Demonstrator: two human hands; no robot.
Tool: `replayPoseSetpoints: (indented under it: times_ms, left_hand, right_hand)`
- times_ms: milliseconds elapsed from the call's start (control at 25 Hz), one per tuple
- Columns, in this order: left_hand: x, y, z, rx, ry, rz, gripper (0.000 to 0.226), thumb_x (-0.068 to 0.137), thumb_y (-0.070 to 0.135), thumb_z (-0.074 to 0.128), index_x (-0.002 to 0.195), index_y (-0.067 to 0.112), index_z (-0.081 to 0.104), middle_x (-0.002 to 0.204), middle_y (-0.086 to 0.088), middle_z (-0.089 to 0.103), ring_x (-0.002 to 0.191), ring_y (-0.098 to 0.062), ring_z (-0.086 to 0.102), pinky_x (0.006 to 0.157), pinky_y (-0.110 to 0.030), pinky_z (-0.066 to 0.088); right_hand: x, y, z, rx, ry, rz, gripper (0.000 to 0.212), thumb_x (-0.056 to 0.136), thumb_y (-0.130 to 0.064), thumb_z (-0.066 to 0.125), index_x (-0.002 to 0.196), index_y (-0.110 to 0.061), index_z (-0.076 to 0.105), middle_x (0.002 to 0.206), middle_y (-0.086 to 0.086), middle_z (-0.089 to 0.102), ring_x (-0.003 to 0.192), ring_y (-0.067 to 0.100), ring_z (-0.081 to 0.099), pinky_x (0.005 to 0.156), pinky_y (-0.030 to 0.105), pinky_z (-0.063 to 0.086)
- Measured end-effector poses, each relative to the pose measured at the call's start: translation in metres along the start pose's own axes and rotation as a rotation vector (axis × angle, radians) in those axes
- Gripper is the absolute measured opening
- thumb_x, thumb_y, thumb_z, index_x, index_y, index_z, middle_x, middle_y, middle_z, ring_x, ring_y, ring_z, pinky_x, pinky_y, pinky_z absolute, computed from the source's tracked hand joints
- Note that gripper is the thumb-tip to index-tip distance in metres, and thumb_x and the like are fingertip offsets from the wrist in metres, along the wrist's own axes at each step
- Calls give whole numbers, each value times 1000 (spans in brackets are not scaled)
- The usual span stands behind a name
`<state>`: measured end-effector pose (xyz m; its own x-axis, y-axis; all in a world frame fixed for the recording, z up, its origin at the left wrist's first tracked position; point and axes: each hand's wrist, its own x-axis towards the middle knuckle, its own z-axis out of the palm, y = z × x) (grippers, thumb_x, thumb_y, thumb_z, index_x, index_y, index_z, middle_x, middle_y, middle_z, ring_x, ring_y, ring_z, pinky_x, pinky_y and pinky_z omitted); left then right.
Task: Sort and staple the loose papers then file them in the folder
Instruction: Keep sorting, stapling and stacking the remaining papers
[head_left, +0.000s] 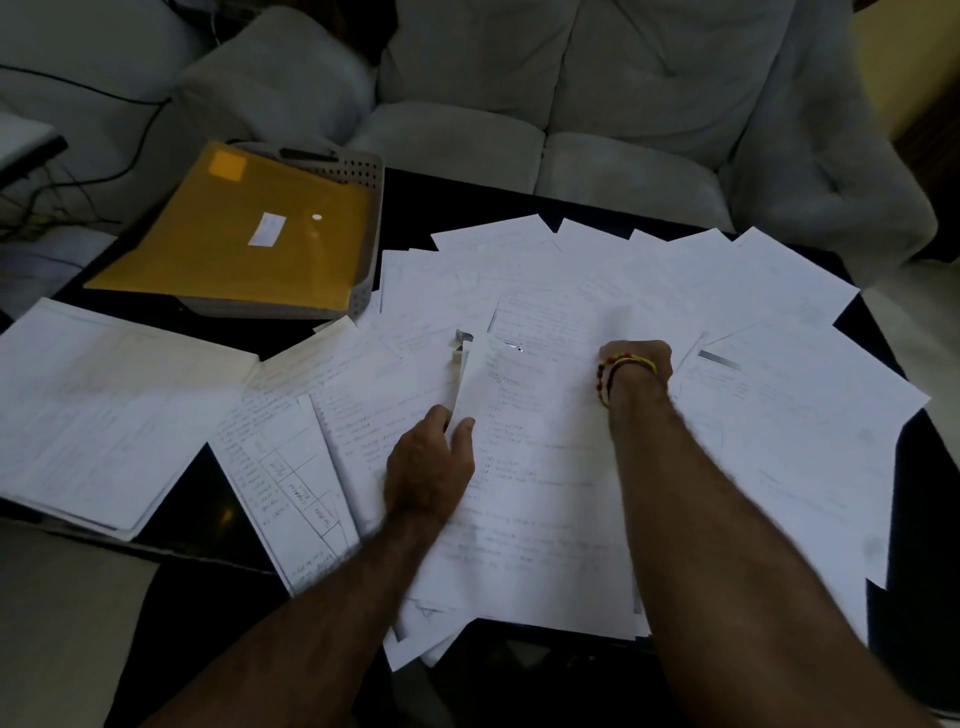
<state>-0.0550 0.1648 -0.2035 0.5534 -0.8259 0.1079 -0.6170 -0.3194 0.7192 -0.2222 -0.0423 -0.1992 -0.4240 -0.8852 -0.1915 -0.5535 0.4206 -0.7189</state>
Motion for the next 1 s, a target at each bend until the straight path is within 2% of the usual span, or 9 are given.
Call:
replayPoseSetpoints:
  times_ms: [40, 80, 160, 320, 480, 600, 760, 880, 1000]
  left_hand:
    - [0, 0, 0, -1, -2, 5, 26, 93, 42, 53, 79, 23, 42, 78, 2, 65, 66, -18, 55, 60, -26, 42]
    - [-1, -1, 0, -4, -4, 10, 26, 93, 42, 53, 79, 23, 43, 78, 2, 65, 66, -18, 56, 60, -26, 42]
    - [-1, -1, 1, -15, -8, 22, 25, 94, 42, 52, 80, 21, 45, 78, 1, 65, 68, -18, 58, 60, -27, 44]
    - [0, -2, 1, -74, 0, 5, 24, 92, 38, 56, 81, 18, 50, 81, -4, 67, 75, -27, 61, 65, -34, 50]
    - [-1, 1, -3, -83, -6, 3, 23, 94, 37, 53, 91, 15, 54, 91, -8, 69, 83, -32, 63, 70, -38, 53]
    - [-2, 5, -9, -69, -32, -16, 24, 96, 36, 49, 98, 13, 56, 95, -10, 68, 85, -31, 62, 70, -34, 47]
    - [-2, 3, -10, -96, -64, -39, 25, 96, 30, 49, 109, 10, 58, 102, -14, 68, 95, -36, 62, 77, -37, 48]
    - [-4, -1, -15, -253, -157, -109, 34, 93, 31, 47, 119, 12, 58, 117, -14, 64, 109, -34, 58, 90, -32, 44]
    - [1, -6, -15, -250, -117, -61, 20, 98, 28, 46, 95, 13, 60, 95, -13, 66, 92, -33, 60, 76, -35, 46]
  right_hand:
    - [-16, -16, -15, 263, 97, 136, 12, 74, -3, 54, 81, -13, 56, 93, 1, 67, 77, 21, 63, 72, 23, 48]
    - [-34, -30, -30, 360, 150, 142, 12, 74, -11, 65, 83, -12, 56, 94, 5, 67, 81, 25, 64, 75, 27, 48]
    - [-53, -42, -48, 221, 177, 75, 18, 78, -19, 71, 92, -11, 63, 99, 7, 69, 91, 28, 66, 74, 27, 44]
    - [-75, -59, -78, 225, 387, -306, 11, 88, -24, 65, 91, -14, 63, 88, 2, 67, 86, 22, 64, 67, 22, 36]
    - [-95, -87, -108, 317, 678, -770, 16, 90, -24, 64, 88, -9, 70, 83, 4, 70, 75, 13, 63, 66, 17, 42]
    - [-120, -103, -129, 483, 780, -870, 19, 89, -24, 66, 83, -6, 70, 77, 2, 69, 70, 8, 60, 64, 10, 42]
    - [-135, -95, -153, 560, 626, -613, 17, 87, -23, 68, 85, -6, 68, 82, -3, 66, 74, 5, 57, 63, 5, 41]
    - [-121, -57, -147, 392, 373, -350, 13, 83, -22, 67, 83, -8, 68, 78, 2, 66, 75, 16, 61, 65, 22, 46]
    - [-110, -3, -108, 236, 159, -253, 15, 79, -26, 67, 79, -10, 67, 71, 6, 65, 77, 25, 63, 64, 27, 44]
